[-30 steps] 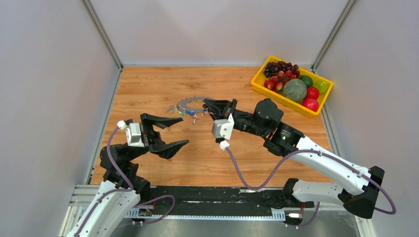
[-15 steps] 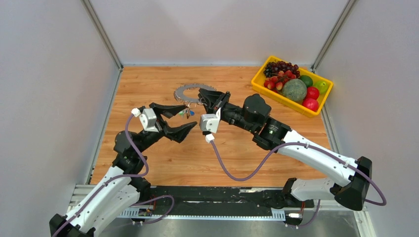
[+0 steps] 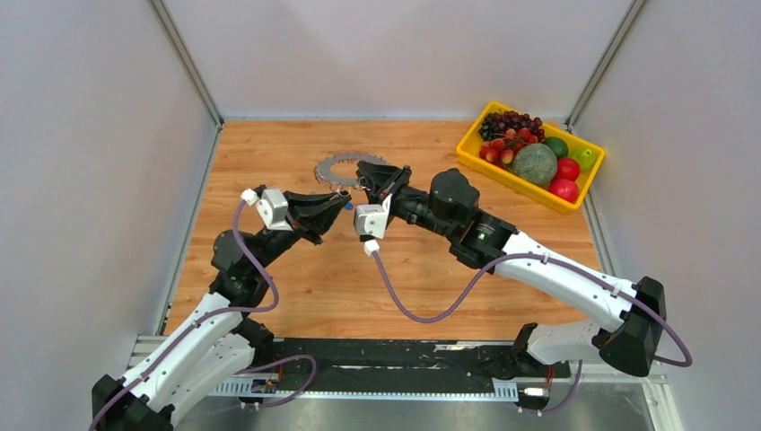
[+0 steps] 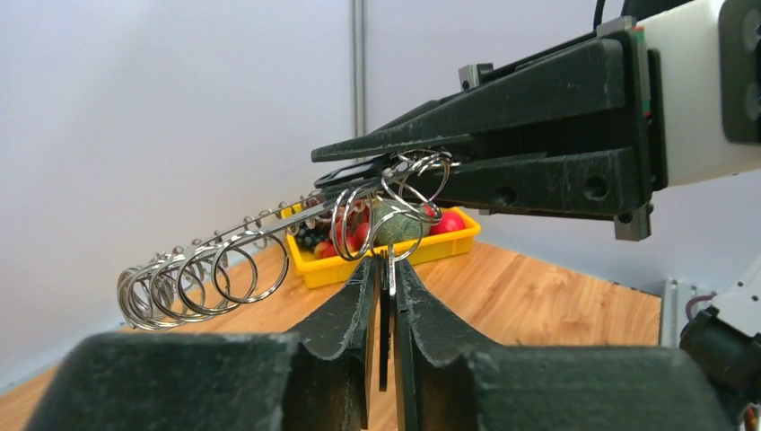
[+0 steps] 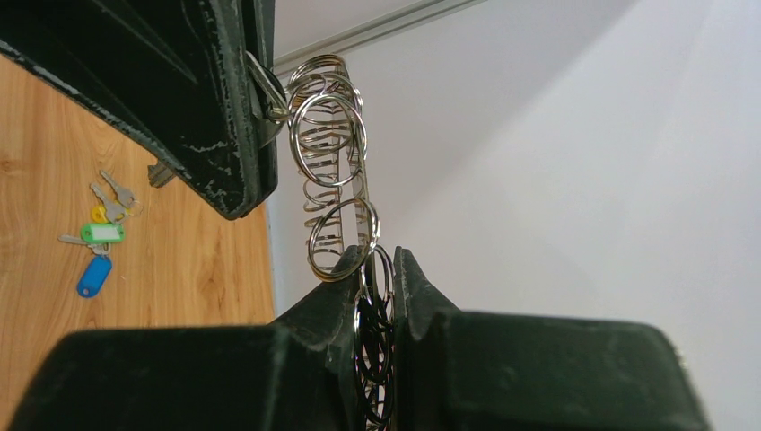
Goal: Remove the keys from the keyring
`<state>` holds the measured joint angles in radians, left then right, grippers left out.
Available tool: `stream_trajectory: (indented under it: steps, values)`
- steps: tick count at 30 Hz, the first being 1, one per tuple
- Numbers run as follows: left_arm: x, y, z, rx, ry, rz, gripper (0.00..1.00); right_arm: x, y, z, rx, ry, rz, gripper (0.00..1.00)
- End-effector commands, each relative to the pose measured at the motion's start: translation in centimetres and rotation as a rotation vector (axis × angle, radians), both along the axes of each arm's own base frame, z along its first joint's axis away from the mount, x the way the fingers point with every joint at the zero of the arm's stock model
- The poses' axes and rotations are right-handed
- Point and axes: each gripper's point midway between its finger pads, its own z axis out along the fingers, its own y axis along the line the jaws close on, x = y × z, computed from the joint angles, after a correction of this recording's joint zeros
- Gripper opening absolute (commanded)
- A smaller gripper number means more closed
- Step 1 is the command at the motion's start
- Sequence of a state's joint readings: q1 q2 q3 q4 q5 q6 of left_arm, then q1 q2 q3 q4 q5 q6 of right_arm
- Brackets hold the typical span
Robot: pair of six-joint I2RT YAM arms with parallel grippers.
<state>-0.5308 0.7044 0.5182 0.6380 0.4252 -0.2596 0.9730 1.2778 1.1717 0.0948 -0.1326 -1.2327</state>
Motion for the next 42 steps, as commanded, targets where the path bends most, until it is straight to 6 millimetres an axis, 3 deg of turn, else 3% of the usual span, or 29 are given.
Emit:
stream_trajectory:
  steps: [1,3,7,13,14,16,19,23,24,27,32,37,42]
  values:
    - [-0.5,0.1,2.5,-0.010,-0.058,0.001,0.06,0.2,-0.8,4.9,0.114,-0.079,-0.014,0.00]
    - [-0.4,0.1,2.1,0.007,-0.020,-0.001,0.01,0.5,-1.1,4.5,0.113,-0.064,-0.024,0.00]
    - [-0.5,0.2,0.3,0.089,0.156,0.001,0.00,2.0,-2.2,2.5,0.118,0.017,-0.060,0.00]
    - [-1.4,1.3,-1.6,0.265,0.391,0.029,0.00,2.6,-2.4,-3.7,0.101,0.214,-0.074,0.03]
    - [-1.2,1.2,-2.0,0.297,0.413,0.030,0.00,2.3,-2.1,-4.9,0.098,0.258,-0.061,0.08]
    - [-1.4,1.4,-0.8,0.351,0.429,0.024,0.00,1.7,-2.0,-7.3,0.103,0.353,-0.046,0.25]
    - [-1.8,1.6,-2.0,0.495,0.500,0.004,0.00,0.6,-2.2,-10.1,0.147,0.524,-0.044,0.53]
    - [-1.2,1.7,-2.5,0.655,0.497,-0.021,0.00,-3.2,-2.5,-12.7,0.149,0.691,0.066,0.83]
    - [-1.0,1.4,-2.5,0.685,0.483,-0.040,0.00,-4.3,-2.7,-13.0,0.150,0.720,0.103,0.88]
    - [-0.8,0.7,-2.9,0.757,0.443,-0.069,0.00,-6.9,-4.1,-12.8,0.188,0.783,0.156,0.90]
    - [-0.6,-0.4,-6.2,1.026,0.417,-0.082,0.00,-8.5,-6.6,-10.7,0.296,0.800,0.152,0.95]
    - [0.1,-0.6,-9.1,1.368,0.294,-0.026,0.00,-6.8,-9.1,-9.7,0.462,0.842,-0.006,1.00]
    - [0.7,-1.1,-8.2,1.505,0.095,0.028,0.00,-2.6,-12.0,-9.9,0.747,0.961,-0.296,1.00]
